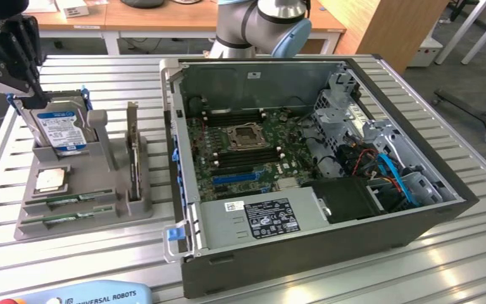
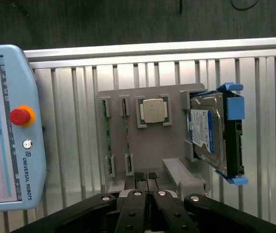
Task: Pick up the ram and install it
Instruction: 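Pick up the ram and move it above insertion slot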
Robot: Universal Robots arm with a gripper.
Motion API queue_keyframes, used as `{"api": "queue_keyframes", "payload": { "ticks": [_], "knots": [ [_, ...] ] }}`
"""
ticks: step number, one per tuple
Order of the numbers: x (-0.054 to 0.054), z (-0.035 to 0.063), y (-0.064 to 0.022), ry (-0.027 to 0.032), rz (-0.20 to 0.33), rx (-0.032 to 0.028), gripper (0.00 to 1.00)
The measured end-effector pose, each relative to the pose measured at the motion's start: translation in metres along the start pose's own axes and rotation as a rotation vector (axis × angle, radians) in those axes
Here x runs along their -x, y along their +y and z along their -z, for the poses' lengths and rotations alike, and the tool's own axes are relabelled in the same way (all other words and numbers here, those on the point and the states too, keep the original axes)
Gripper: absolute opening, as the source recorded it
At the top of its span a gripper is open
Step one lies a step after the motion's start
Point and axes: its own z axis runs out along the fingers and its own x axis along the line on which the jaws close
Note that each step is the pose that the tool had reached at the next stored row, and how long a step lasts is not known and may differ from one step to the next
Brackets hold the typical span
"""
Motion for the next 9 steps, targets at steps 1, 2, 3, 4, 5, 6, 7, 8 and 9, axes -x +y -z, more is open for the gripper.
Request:
{"api": "queue_keyframes", "payload": {
  "ticks": [1, 2, 3, 4, 5, 6, 7, 8, 9],
  "knots": [
    [0.0, -0.0008, 0.0, -0.0002, 0.0, -0.0002, 0.1],
    [0.0, -0.0013, 0.0001, -0.0001, 0.0, -0.0001, 0.1],
    [0.0, -0.0018, 0.0002, 0.0001, 0.0, 0.0, 0.1],
    [0.0, -0.0021, 0.0001, 0.0001, 0.0, 0.0001, 0.1],
    [0.0, -0.0021, 0.0001, 0.0002, 0.0, 0.0002, 0.1],
    [-0.0001, -0.0021, 0.0002, 0.0002, 0.0, 0.0002, 0.1],
    [0.0, -0.0022, 0.0002, 0.0002, 0.0, 0.0002, 0.1],
    [0.0, -0.0022, 0.0002, 0.0001, 0.0, 0.0001, 0.1],
    [-0.0001, -0.0022, 0.0002, 0.0001, 0.0, 0.0, 0.1]
  ]
}}
